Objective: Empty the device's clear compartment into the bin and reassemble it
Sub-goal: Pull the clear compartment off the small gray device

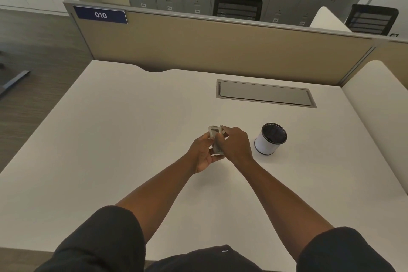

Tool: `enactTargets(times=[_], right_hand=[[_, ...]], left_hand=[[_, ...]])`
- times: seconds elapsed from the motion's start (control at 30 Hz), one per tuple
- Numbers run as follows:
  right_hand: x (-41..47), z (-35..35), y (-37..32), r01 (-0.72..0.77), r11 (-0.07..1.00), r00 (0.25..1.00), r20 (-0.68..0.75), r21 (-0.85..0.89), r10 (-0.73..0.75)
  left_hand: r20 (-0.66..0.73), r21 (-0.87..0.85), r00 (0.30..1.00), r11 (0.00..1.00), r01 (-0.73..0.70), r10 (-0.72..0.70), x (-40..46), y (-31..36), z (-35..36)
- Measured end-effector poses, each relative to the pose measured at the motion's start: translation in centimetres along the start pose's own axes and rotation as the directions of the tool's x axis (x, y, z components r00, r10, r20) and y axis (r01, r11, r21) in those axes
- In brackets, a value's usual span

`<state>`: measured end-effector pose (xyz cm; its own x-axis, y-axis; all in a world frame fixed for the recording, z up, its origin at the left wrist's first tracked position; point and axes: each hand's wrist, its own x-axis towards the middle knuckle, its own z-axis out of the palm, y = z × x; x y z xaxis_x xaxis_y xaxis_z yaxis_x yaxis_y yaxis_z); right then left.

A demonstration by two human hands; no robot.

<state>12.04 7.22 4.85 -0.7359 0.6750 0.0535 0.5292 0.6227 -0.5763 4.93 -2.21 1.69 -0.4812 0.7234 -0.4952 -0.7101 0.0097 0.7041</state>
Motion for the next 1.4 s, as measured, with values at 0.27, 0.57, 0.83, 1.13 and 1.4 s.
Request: enactTargets(times=[0.27, 0.57, 0.83, 1.13, 1.4], right_hand=[[-0.1, 0.0, 1.0, 0.029, 0.997, 0.998, 0.054, -0.072, -0.025], [0.2, -0.5, 0.8, 0.018, 0.999, 0.999, 0.038, -0.043, -0.016], [0.1, -0.8, 0.3, 0.006, 0.999, 1.0, 0.021, -0.042, -0.005], [-0.3, -0.9, 0.0, -0.032, 0.999, 0.999, 0.004, -0.014, 0.032], [0.0, -1.1, 0.0, -0.037, 0.999, 0.999, -0.019, -0.017, 0.036]], left_hand=[[0.002, -0.066, 1.0, 0.998, -0.008, 0.008, -0.6, -0.2, 0.7], [0.069, -0.123, 0.995, 0.991, -0.057, 0.066, -0.7, -0.3, 0.5], [0.066, -0.155, 0.996, 0.987, -0.051, 0.062, -0.8, -0.2, 0.5], [0.082, -0.121, 0.994, 0.991, -0.064, 0.074, -0.9, -0.4, 0.7], [0.074, -0.092, 0.994, 0.993, -0.074, 0.081, -1.0, -0.3, 0.8]])
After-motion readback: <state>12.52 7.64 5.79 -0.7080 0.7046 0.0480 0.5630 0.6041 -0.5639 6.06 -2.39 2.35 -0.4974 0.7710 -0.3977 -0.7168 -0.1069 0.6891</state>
